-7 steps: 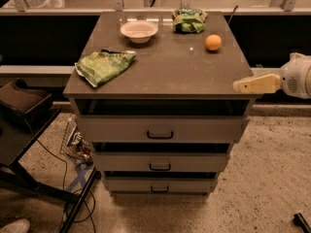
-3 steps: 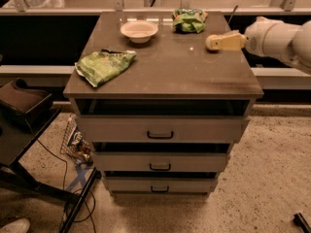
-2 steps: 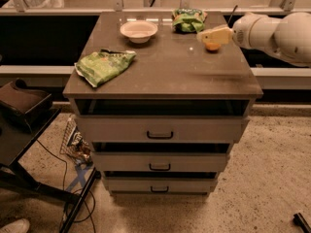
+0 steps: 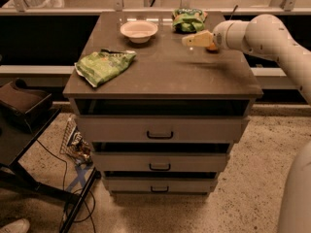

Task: Move orange near green jalapeno chip bag

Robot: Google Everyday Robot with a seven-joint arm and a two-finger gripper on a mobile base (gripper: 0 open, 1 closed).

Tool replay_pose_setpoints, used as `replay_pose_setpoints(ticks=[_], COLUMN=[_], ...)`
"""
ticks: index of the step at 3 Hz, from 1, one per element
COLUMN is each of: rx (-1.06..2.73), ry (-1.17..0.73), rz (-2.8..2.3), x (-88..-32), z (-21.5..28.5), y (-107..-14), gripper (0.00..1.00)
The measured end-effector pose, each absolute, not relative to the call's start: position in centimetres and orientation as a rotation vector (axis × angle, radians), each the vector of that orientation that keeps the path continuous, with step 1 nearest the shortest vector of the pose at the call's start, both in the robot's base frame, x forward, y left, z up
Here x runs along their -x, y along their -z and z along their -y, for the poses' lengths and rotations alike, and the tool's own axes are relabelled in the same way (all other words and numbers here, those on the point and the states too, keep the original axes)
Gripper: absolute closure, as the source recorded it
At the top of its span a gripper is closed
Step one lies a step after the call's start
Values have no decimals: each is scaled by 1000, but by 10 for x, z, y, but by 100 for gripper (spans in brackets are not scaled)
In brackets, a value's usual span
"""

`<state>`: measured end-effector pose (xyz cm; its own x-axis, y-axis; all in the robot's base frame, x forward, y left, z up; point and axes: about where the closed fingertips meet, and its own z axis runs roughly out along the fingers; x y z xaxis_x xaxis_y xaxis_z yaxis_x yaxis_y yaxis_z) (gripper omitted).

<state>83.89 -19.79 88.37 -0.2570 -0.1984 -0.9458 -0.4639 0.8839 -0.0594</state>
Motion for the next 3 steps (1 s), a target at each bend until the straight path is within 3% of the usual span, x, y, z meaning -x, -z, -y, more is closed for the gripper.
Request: replay_pose_setpoints(ticks=[1, 3], rx=[496, 478], ry=[-243, -209], rz=[-1910, -1972], x=[-847, -847], z=[196, 207], y=[-855, -826], gripper=[0, 46])
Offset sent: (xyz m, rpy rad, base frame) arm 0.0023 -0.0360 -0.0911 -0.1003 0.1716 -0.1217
